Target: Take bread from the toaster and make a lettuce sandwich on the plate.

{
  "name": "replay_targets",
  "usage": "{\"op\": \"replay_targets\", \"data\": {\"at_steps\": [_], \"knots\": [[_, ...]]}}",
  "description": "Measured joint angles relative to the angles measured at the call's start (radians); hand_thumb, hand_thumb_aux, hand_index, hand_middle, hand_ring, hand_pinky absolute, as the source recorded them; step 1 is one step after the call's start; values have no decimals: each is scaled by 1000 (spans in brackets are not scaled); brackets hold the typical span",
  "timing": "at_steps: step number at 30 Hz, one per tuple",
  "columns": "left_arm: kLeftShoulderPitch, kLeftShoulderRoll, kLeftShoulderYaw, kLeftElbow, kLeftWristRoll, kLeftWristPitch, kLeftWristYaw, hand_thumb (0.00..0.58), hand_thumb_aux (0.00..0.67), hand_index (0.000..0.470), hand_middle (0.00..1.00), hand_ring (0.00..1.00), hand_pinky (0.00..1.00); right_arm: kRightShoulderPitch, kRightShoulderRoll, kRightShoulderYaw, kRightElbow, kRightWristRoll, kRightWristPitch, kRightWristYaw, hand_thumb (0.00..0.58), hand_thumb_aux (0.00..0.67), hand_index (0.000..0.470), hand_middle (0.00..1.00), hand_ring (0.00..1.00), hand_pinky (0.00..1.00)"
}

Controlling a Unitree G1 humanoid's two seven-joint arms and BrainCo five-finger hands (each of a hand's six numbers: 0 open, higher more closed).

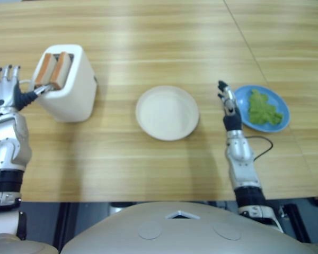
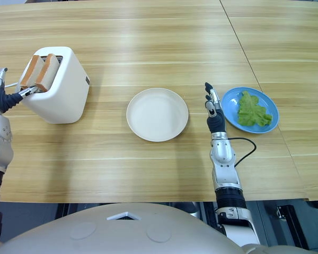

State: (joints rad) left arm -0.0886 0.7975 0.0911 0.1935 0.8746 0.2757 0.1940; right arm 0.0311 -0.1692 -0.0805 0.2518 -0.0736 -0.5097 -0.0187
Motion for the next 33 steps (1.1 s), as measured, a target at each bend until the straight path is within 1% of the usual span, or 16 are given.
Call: {"op": "replay_targets", "data": {"at_steps": [8, 9, 10, 11, 12, 13, 14, 15, 16, 19, 28, 30, 33], "knots": [[-4, 0, -26, -22, 11, 24, 1, 0, 0, 0, 0, 0, 0, 5, 1, -1, -3, 0, 2, 0, 0, 0, 0, 0, 0, 0], [-6, 0, -27, -22, 11, 26, 1, 278, 187, 128, 0, 0, 0, 6, 1, -1, -4, 0, 2, 0, 0, 0, 0, 0, 0, 0], [-7, 0, -29, -22, 10, 27, 0, 438, 339, 233, 0, 0, 0, 6, 1, -1, -6, 0, 2, 0, 0, 0, 0, 0, 0, 0], [-10, 0, -31, -21, 9, 27, 0, 516, 447, 307, 0, 0, 0, 6, 1, -1, -9, 0, 2, 0, 0, 0, 0, 0, 0, 0], [-13, -1, -31, -21, 6, 28, -1, 516, 447, 307, 0, 0, 0, 6, 1, -1, -12, 0, 2, 0, 0, 0, 0, 0, 0, 0], [-18, -1, -31, -20, -1, 27, -1, 580, 670, 460, 0, 0, 0, 6, 1, -2, -14, 0, 2, 0, 0, 0, 0, 0, 0, 0], [-22, -1, -31, -19, -9, 27, -1, 580, 670, 460, 553, 553, 553, 6, 1, -2, -15, 0, 2, 0, 0, 0, 0, 0, 0, 0], [-25, -2, -31, -20, -15, 23, 0, 580, 670, 460, 553, 553, 553, 6, 1, -2, -16, 0, 2, 0, 0, 0, 0, 0, 0, 0], [-27, -5, -32, -22, -22, 19, 1, 580, 670, 460, 1000, 1000, 1000, 6, 1, -2, -16, 0, 3, 0, 0, 0, 0, 0, 0, 0], [-28, -10, -32, -28, -32, 15, 12, 580, 670, 460, 1000, 1000, 1000, 10, 0, -3, -20, 0, 7, 0, 0, 0, 0, 0, 0, 0], [-8, -35, -34, -93, -43, -50, 104, 580, 670, 460, 1000, 1000, 1000, 18, 0, -4, -27, 0, 12, 0, 0, 0, 0, 0, 0, 0], [8, -53, -13, -136, -58, -70, 137, 580, 670, 460, 1000, 1000, 1000, 19, 0, -4, -27, 0, 13, 0, 0, 0, 0, 0, 0, 0], [25, -78, 65, -219, -127, -116, 170, 580, 670, 460, 1000, 1000, 1000, 20, 0, -3, -27, -1, 14, 0, 0, 0, 0, 0, 0, 0]]}}
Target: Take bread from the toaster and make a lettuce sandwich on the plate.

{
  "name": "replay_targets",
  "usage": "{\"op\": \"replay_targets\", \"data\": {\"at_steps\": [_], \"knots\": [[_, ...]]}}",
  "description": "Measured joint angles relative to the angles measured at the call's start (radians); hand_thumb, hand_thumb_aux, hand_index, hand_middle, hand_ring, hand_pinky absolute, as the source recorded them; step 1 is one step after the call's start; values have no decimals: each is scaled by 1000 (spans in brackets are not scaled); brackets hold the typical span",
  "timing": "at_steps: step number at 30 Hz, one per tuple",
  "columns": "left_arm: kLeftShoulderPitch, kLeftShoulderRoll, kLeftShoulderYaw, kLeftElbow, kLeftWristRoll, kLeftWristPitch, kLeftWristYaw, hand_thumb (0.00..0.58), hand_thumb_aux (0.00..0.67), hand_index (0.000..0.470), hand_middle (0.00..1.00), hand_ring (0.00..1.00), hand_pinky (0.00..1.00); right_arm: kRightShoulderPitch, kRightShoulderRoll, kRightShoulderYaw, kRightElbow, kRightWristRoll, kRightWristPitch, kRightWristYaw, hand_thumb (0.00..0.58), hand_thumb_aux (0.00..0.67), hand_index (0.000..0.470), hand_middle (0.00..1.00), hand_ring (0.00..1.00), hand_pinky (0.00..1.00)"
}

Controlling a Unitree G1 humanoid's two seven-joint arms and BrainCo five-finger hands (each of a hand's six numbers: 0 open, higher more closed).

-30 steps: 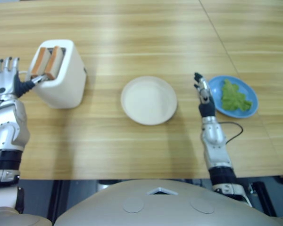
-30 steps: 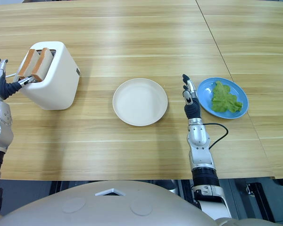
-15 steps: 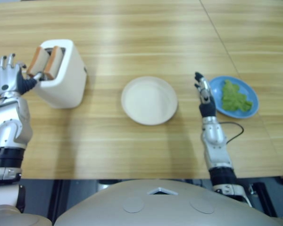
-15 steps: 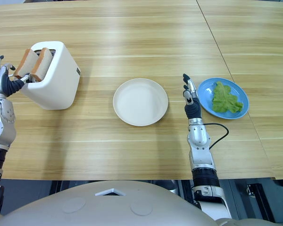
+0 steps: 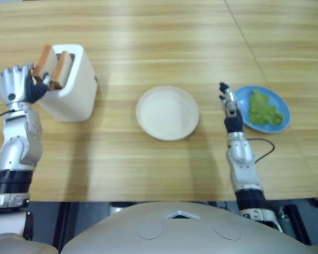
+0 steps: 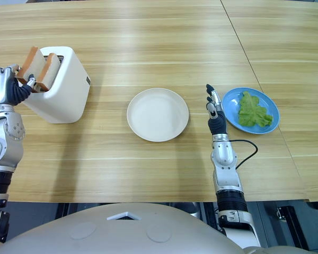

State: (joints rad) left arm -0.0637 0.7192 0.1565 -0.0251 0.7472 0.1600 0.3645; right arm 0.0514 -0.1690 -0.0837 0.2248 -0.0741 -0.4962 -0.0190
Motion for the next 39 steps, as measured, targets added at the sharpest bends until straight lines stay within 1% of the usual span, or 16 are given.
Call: {"op": "replay_targets", "data": {"at_steps": [5, 8, 10, 12, 13, 14, 16, 19, 21, 24, 27, 29, 33, 36, 39], "knots": [[8, -32, 177, -133, -125, -83, 40, 580, 670, 460, 1000, 1000, 1000, 2, 1, 0, 0, -1, 1, 0, 0, 0, 0, 0, 0, 0], [9, -59, 284, -251, -200, -136, 50, 580, 670, 460, 1000, 1000, 1000, 2, 2, 1, 0, -1, 3, 0, 0, 0, 0, 0, 0, 0], [-4, -77, 316, -316, -252, -168, 41, 580, 670, 460, 1000, 1000, 1000, 2, 2, 1, 0, -2, 3, 0, 0, 0, 0, 0, 0, 0], [-32, -106, 308, -380, -314, -197, 7, 580, 670, 460, 1000, 1000, 1000, 1, 2, 1, 0, -3, 3, 0, 0, 0, 0, 0, 0, 0], [-55, -131, 275, -407, -363, -210, -30, 580, 670, 460, 1000, 1000, 1000, 1, 3, 2, 1, -4, 3, 0, 0, 0, 0, 0, 0, 0], [-77, -167, 231, -422, -406, -215, -68, 580, 670, 460, 1000, 1000, 1000, 0, 3, 2, 1, -4, 3, 0, 0, 0, 0, 0, 0, 0], [-107, -260, 98, -414, -501, -217, -162, 580, 670, 460, 1000, 1000, 1000, -10, 6, 7, 4, -8, 4, 0, 0, 0, 0, 0, 0, 0], [-112, -411, -88, -325, -621, -214, -287, 580, 670, 460, 1000, 1000, 1000, -18, 8, 9, 6, -11, 3, -1, 0, 0, 0, 0, 0, 0], [-114, -469, -155, -254, -674, -214, -356, 580, 670, 460, 1000, 1000, 1000, -17, 4, 7, 8, -11, 5, 0, 0, 0, 0, 0, 0, 0], [-116, -520, -218, -174, -710, -214, -420, 580, 670, 460, 1000, 1000, 1000, -17, 4, 7, 9, -12, 5, 0, 0, 0, 0, 0, 0, 0], [-129, -570, -282, -28, -720, -216, -480, 580, 670, 460, 1000, 1000, 1000, -17, 5, 9, 10, -12, 6, 0, 0, 0, 0, 0, 0, 0], [-145, -590, -310, 89, -716, -226, -506, 580, 670, 460, 1000, 1000, 1000, -14, 5, 8, 10, -12, 7, 0, 0, 0, 0, 0, 0, 0], [-206, -620, -317, 321, -701, -254, -518, 580, 670, 460, 1000, 1000, 1000, -15, 5, 9, 9, -12, 9, 0, 0, 0, 0, 0, 0, 0], [-280, -644, -315, 528, -681, -301, -506, 580, 670, 460, 1000, 1000, 1000, -15, 5, 9, 9, -12, 11, 0, 0, 0, 0, 0, 0, 0], [-332, -663, -313, 667, -666, -350, -490, 580, 670, 460, 1000, 1000, 1000, -15, 5, 9, 8, -12, 14, 0, 0, 0, 0, 0, 0, 0]]}}
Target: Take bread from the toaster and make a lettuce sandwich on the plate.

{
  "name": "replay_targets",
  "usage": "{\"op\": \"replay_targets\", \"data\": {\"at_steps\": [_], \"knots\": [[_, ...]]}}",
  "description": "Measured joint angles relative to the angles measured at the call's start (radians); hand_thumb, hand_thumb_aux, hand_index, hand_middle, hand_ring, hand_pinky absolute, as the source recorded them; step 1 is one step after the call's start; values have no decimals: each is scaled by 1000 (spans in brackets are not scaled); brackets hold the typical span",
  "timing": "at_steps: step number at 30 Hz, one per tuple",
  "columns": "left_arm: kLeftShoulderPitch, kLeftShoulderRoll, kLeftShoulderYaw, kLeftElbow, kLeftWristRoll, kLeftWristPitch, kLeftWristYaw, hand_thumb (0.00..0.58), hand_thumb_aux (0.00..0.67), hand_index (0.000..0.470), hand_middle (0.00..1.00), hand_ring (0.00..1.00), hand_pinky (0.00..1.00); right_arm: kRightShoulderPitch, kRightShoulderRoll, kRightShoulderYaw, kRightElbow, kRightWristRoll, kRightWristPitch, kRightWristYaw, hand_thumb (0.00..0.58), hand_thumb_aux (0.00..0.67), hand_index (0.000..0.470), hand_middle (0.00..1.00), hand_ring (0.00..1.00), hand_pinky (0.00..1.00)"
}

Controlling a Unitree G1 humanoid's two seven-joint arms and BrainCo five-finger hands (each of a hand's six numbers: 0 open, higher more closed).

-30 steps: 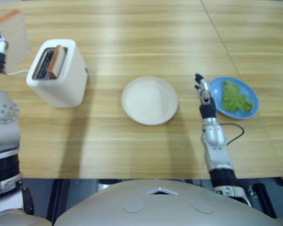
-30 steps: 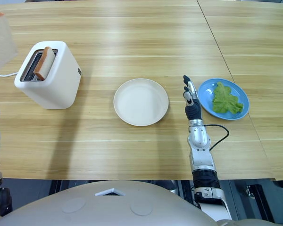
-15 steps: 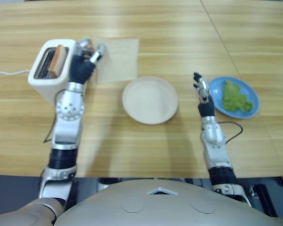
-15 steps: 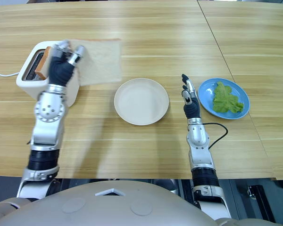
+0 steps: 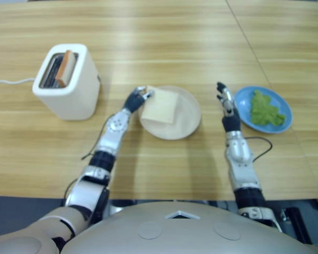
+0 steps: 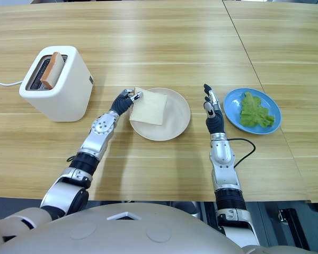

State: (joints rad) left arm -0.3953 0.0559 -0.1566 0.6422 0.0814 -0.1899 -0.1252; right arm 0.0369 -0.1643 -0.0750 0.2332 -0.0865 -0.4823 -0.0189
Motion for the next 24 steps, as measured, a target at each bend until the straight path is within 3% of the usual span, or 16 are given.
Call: {"op": "replay_targets", "data": {"at_steps": [9, 10, 15, 24], "knots": [[-105, -42, -24, 206, 76, -107, 45, 580, 667, 458, 1000, 1000, 1000, 0, -3, 0, -1, 0, 10, 7, 0, 0, 0, 0, 0, 0], [-107, -37, -40, 207, 98, -109, 51, 0, 0, 0, 0, 0, 0, 0, -3, 0, -1, 0, 10, 8, 0, 0, 0, 0, 0, 0], [-82, 35, -174, 112, 294, -38, 98, 0, 0, 0, 0, 0, 0, -1, -3, 1, -3, 0, 12, 15, 0, 0, 0, 0, 0, 0], [73, 263, -196, -462, 605, 196, 144, 0, 0, 0, 0, 0, 0, 0, -11, -1, -14, 0, 17, 18, 0, 0, 0, 0, 0, 0]]}}
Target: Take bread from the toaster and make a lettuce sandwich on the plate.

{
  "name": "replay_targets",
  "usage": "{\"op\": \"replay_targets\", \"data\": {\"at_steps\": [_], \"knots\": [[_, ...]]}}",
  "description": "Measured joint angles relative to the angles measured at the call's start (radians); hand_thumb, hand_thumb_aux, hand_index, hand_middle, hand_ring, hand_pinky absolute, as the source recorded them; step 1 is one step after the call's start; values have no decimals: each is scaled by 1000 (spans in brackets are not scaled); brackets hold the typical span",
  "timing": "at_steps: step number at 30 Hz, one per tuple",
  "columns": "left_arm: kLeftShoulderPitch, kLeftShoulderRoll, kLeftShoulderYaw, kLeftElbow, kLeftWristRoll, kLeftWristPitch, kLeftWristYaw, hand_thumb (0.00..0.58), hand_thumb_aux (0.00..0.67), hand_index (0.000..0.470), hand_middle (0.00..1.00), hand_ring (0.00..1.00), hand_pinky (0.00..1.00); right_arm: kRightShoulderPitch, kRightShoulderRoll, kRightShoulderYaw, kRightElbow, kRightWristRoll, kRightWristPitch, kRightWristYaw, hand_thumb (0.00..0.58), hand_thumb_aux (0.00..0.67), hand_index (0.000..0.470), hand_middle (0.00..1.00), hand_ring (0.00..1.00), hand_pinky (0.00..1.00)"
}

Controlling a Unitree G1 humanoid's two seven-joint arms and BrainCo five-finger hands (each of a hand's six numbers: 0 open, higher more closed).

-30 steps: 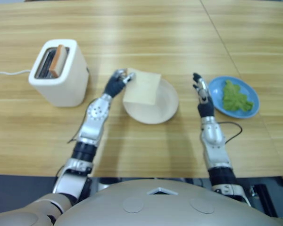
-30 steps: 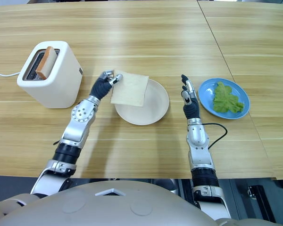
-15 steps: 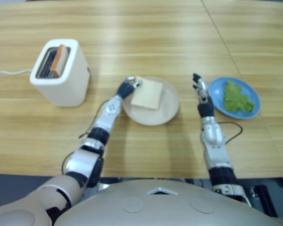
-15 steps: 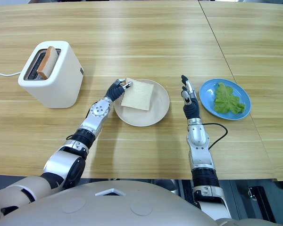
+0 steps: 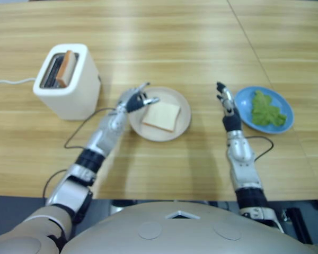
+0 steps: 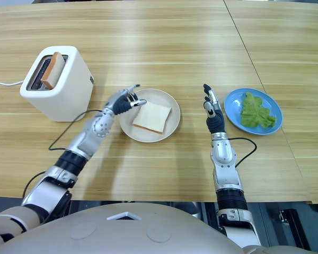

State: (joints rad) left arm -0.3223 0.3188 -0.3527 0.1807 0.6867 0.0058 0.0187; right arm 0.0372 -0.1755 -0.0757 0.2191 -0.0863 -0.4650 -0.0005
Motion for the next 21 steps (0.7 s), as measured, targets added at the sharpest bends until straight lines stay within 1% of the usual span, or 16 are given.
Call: {"op": "replay_targets", "data": {"at_steps": [4, 6, 7, 9, 12, 15, 16, 17, 19, 21], "knots": [[25, 51, 42, -259, 130, 83, 14, 0, 0, 0, 0, 0, 0, -1, -3, 0, -1, 0, 1, 1, 0, 0, 0, 0, 0, 0], [36, 61, 80, -361, 167, 103, 29, 0, 0, 0, 0, 0, 0, 2, -16, 0, -9, -7, 1, 1, 0, 0, 0, 0, 0, 0], [42, 61, 94, -396, 173, 104, 36, 0, 0, 0, 0, 0, 0, 6, -30, -1, -24, -15, 0, 1, 0, 0, 0, 0, 0, 0], [67, 40, 126, -452, 137, 93, 48, 0, 0, 0, 0, 0, 0, 15, -107, -19, -78, -111, -2, -38, 0, 0, 0, 0, 0, 0], [116, -17, 164, -439, 8, 50, 48, 0, 0, 0, 0, 0, 0, 12, -284, -115, -118, -289, 11, -141, 0, 0, 0, 0, 0, 0], [150, -91, 215, -299, -171, -4, 40, 0, 0, 0, 0, 0, 0, -14, -552, -140, -56, -555, 98, -263, 0, 0, 0, 0, 0, 0], [157, -109, 230, -235, -222, -13, 31, 0, 0, 0, 0, 0, 0, -26, -641, -132, -9, -640, 131, -289, 0, 0, 0, 0, 0, 0], [165, -114, 241, -195, -259, -23, 25, 0, 0, 0, 0, 0, 0, -48, -693, -117, 42, -697, 159, -313, 0, 0, 0, 0, 0, 0], [170, -129, 256, -110, -319, -54, 20, 0, 0, 0, 0, 0, 0, -117, -828, -21, 209, -825, 198, -345, 0, 0, 0, 0, 0, 0], [178, -128, 263, -57, -339, -75, 24, 0, 0, 0, 0, 0, 0, -212, -884, 56, 392, -894, 220, -373, 0, 0, 0, 0, 0, 0]]}}
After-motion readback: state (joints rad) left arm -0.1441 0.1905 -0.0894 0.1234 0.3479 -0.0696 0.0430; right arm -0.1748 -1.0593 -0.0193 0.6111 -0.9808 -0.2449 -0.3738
